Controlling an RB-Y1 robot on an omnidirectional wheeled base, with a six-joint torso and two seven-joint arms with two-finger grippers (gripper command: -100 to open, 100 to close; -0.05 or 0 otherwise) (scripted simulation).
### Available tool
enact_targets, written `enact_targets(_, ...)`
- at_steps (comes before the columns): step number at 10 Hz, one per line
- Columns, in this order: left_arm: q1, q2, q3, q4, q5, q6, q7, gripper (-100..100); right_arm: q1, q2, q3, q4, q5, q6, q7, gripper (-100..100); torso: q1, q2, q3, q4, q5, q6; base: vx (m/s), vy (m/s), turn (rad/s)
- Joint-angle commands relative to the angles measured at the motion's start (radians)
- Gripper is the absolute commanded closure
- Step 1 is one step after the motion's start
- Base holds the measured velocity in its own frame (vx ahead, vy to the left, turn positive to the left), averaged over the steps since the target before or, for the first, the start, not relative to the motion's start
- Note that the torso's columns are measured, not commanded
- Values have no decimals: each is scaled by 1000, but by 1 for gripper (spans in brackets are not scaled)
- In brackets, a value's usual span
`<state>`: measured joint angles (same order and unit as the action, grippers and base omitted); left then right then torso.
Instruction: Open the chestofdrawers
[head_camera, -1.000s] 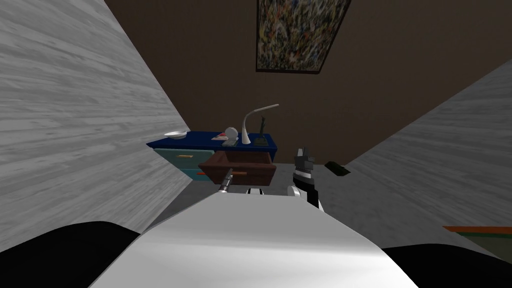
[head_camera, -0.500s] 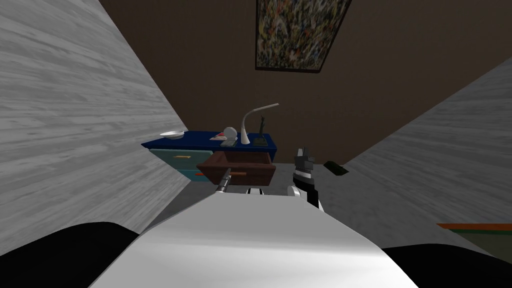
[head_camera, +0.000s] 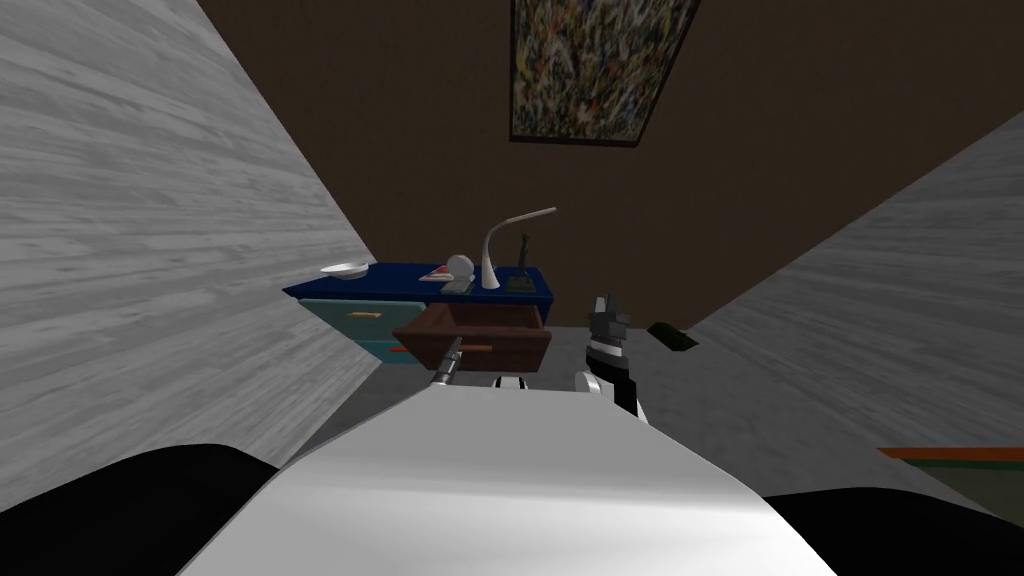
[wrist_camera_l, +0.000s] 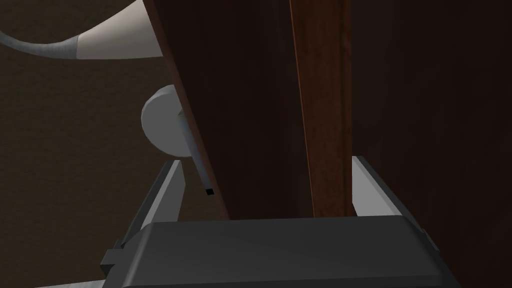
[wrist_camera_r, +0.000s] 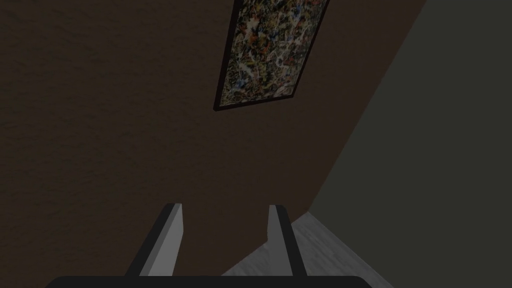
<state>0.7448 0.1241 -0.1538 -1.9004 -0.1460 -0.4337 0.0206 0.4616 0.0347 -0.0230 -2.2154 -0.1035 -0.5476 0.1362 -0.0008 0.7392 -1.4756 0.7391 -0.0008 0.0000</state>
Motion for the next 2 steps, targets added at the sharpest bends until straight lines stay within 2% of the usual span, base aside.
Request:
enact_targets(1, 0, 0, 0, 1, 0, 1, 0, 0, 0, 0, 0, 0, 0, 0, 0, 0, 0, -1, 0, 0, 0, 0, 0, 0, 0)
enact_targets(2, 0, 0, 0, 1, 0, 1, 0, 0, 0, 0, 0, 0, 0, 0, 0, 0, 0, -1, 0, -1, 0, 0, 0, 0, 0)
